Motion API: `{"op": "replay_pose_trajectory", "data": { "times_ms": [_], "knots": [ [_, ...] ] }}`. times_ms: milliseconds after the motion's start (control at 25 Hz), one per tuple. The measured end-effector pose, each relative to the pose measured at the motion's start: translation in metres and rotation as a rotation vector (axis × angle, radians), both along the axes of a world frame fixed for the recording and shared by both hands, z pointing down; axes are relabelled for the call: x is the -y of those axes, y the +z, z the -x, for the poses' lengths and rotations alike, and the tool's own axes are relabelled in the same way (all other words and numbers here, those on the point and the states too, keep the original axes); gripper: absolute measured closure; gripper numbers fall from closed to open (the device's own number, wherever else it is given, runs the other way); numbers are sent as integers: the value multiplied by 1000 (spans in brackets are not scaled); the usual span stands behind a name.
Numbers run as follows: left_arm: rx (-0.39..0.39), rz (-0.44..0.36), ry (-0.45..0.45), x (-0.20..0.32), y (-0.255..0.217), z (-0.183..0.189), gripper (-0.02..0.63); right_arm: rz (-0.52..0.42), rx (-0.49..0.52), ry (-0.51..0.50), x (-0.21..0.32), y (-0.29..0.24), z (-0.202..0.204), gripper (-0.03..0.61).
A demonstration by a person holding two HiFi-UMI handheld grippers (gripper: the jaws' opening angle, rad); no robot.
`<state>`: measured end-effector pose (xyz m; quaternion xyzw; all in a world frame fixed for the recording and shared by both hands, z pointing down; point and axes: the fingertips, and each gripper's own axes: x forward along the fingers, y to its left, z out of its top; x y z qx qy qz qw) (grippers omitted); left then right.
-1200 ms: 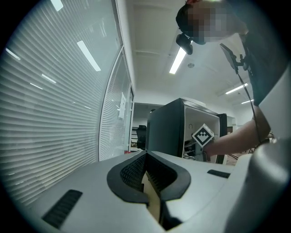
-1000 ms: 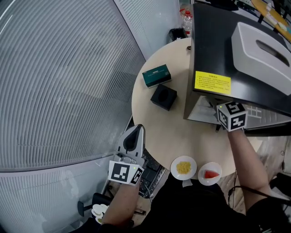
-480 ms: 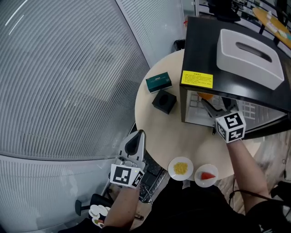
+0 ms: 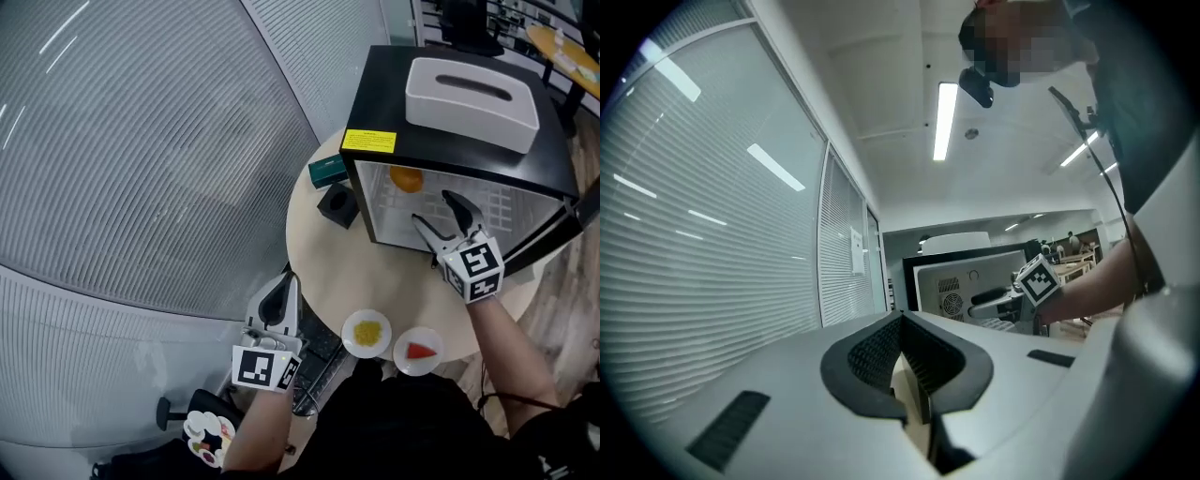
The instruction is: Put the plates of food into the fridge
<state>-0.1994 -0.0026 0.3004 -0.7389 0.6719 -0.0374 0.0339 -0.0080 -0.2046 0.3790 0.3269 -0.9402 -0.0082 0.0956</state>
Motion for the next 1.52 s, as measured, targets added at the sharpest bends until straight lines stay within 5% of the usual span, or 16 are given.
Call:
{"op": "replay_pose_trajectory", "data": {
  "times_ms": [240,600,1080,1520],
  "knots": [
    [8,-17,-34,-29,-10,-30,607,-2,30,-46,-33,-7,-26,259],
    [47,-32,97,-44,-15,-54,607,-12,85,-61,-96,-24,-56,259],
    [41,-32,333,-75,-2,-45,607,80,86,220,-184,16,-100,261],
    [20,-28,494,-93,19,-46,607,291,180,487,-276,97,-140,261]
  ]
}}
